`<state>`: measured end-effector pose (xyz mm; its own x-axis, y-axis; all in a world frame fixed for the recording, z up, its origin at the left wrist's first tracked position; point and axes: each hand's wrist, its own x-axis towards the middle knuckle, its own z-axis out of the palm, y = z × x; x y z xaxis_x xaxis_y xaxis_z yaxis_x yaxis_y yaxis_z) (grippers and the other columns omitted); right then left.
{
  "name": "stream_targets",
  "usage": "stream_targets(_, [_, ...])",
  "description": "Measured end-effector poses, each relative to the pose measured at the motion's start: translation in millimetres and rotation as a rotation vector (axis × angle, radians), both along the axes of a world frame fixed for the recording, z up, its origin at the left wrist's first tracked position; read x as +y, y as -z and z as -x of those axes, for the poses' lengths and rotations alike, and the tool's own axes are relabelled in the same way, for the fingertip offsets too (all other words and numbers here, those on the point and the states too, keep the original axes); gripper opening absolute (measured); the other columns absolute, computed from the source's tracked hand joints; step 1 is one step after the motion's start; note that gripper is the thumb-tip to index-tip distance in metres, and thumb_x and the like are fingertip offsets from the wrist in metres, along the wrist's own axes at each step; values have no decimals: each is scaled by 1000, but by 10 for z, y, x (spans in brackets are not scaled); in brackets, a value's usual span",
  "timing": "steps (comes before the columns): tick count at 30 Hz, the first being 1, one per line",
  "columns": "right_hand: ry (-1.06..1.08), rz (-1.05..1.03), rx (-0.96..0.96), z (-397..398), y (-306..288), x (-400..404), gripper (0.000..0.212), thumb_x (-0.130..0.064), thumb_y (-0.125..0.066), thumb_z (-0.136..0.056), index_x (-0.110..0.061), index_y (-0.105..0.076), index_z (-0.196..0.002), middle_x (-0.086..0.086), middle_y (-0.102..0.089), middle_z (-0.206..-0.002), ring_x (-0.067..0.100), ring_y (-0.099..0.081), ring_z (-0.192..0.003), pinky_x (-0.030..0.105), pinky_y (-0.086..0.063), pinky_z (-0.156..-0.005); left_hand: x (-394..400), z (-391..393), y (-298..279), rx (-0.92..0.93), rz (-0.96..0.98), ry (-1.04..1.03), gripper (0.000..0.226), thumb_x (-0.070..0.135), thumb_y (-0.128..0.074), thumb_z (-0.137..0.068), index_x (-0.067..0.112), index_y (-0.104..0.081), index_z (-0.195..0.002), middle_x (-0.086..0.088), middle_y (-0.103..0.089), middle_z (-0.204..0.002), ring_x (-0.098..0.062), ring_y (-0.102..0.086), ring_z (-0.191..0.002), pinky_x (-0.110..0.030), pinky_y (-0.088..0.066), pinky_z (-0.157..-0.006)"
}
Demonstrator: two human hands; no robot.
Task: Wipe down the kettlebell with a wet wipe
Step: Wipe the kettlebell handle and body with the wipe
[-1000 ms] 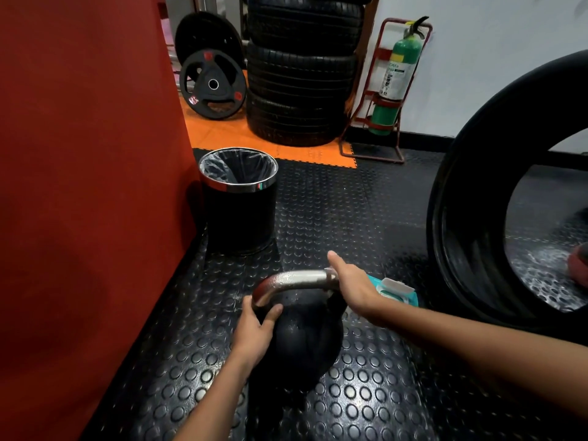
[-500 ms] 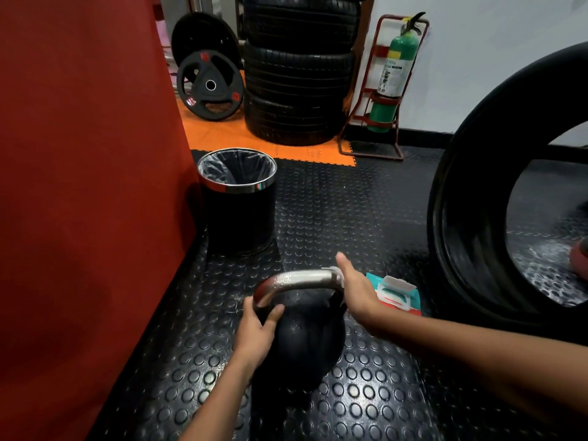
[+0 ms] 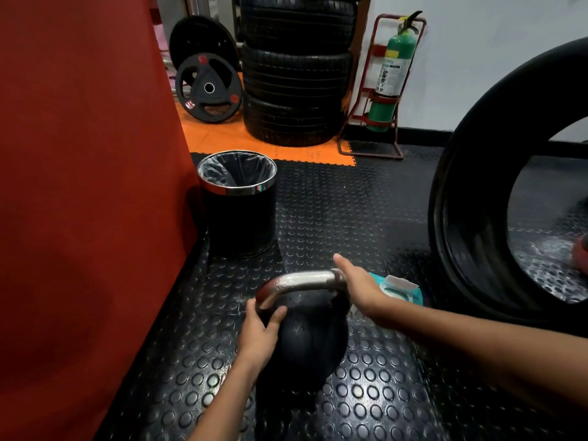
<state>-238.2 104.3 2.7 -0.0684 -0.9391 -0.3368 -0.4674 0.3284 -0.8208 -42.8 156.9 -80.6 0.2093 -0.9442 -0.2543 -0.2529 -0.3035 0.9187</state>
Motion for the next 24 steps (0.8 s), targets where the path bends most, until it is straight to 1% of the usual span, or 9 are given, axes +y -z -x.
stream_targets(2, [-122, 147, 121, -111, -88, 50, 61, -61, -30, -103, -16, -71, -113, 2, -67, -114, 22, -59, -109, 38, -40, -99, -19, -13, 45, -10, 7, -15, 36, 40, -64, -91, 34, -38, -115, 13, -53, -102, -26, -58, -113, -27, -37, -85])
stream_targets(4, [-299, 411, 348, -221, -46, 150, 67, -65, -21, -98, -20, -70, -107, 0, -69, -108, 20, -58, -104, 42, -42, -99, -38, -15, 104, 5, 22, -24, 34, 40, -66, -89, 36, -38, -109, 15, -55, -95, -22, -60, -103, -28, -41, -83])
stream_targets(7, [-390, 609, 437, -172, 158, 233, 65, -64, -22, -95, -27, -59, -135, -7, -61, -122, 12, -50, -115, 34, -34, -106, -30, 2, 111, 18, 42, -35, 34, 38, -67, -89, 35, -39, -107, 15, -57, -95, -19, -59, -99, -29, -43, -85])
stream_targets(10, [-250, 560, 259, -38, 268, 288, 63, -64, -26, -93, -30, -55, -137, -10, -57, -126, 10, -49, -118, 34, -36, -108, -24, -10, 88, 1, 44, -34, 33, 40, -66, -89, 32, -41, -109, 11, -59, -98, -19, -59, -99, -30, -44, -86])
stream_targets(13, [-22, 341, 98, -44, 328, 246, 69, -75, -23, -84, -27, -58, -118, -8, -61, -117, 15, -54, -115, 45, -40, -107, -31, -26, 114, 1, 36, -22, 33, 43, -64, -90, 32, -41, -110, 12, -58, -99, -18, -59, -99, -32, -46, -87])
stream_targets(15, [29, 331, 80, -118, 294, 241, 71, -78, -20, -83, -27, -59, -112, -8, -61, -112, 16, -53, -112, 45, -40, -106, -43, -24, 143, 13, 56, -25, 32, 42, -66, -89, 34, -42, -108, 13, -60, -99, -19, -61, -99, -33, -47, -88])
stream_targets(20, [-286, 701, 360, -114, 237, 411, 62, -59, -31, -96, -23, -49, -143, -10, -49, -135, 7, -41, -128, 30, -28, -112, -54, -22, 196, 28, 96, -39, 30, 39, -68, -87, 37, -44, -105, 14, -62, -101, -15, -61, -99, -34, -48, -90])
stream_targets(22, [-365, 729, 380, 39, 338, 402, 61, -56, -35, -98, -24, -42, -149, -9, -46, -144, 8, -39, -136, 31, -28, -115, -40, -20, 195, 41, 89, -39, 28, 40, -68, -88, 38, -44, -102, 14, -62, -101, -15, -61, -99, -34, -48, -89])
stream_targets(24, [-300, 657, 316, 116, 415, 400, 62, -60, -33, -98, -25, -43, -147, -9, -49, -140, 9, -44, -132, 34, -33, -114, -23, -15, 166, 41, 90, -30, 30, 38, -67, -89, 37, -41, -105, 16, -58, -98, -14, -58, -98, -31, -45, -88])
